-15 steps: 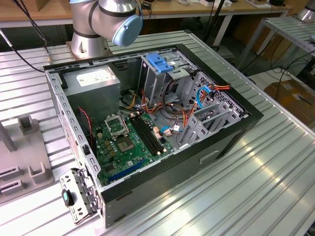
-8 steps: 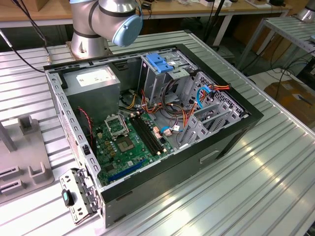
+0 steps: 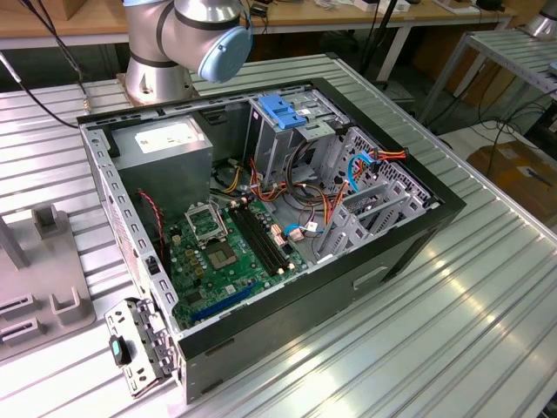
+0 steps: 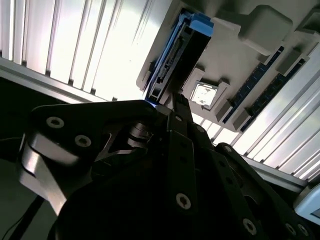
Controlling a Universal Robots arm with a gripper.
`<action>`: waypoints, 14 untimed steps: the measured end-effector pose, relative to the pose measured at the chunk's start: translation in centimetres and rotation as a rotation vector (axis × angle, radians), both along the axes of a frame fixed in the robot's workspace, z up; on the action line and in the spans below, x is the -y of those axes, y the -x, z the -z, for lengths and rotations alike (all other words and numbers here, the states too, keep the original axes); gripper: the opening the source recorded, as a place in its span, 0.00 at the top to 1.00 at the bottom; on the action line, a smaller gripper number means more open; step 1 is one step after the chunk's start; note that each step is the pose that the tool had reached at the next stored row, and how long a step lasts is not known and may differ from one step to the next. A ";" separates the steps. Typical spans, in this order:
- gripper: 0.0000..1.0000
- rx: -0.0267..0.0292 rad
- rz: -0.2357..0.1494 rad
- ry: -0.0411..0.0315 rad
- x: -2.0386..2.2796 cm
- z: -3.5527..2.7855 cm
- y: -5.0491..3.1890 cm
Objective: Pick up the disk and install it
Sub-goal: 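Pick up the disk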
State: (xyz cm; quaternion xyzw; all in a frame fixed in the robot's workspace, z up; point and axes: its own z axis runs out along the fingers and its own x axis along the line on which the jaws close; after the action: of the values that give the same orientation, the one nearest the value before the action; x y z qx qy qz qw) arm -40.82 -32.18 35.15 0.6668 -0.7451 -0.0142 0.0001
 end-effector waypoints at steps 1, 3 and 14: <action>0.89 0.0065 -0.002 -0.0010 0.00 0.02 0.00; 0.89 0.0186 -0.005 -0.0011 0.00 0.10 0.00; 0.83 0.0231 -0.008 -0.0011 0.00 0.64 0.00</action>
State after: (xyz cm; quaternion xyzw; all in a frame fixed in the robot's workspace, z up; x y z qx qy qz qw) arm -40.82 -32.18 34.51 0.6698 -0.7424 -0.0069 -0.0088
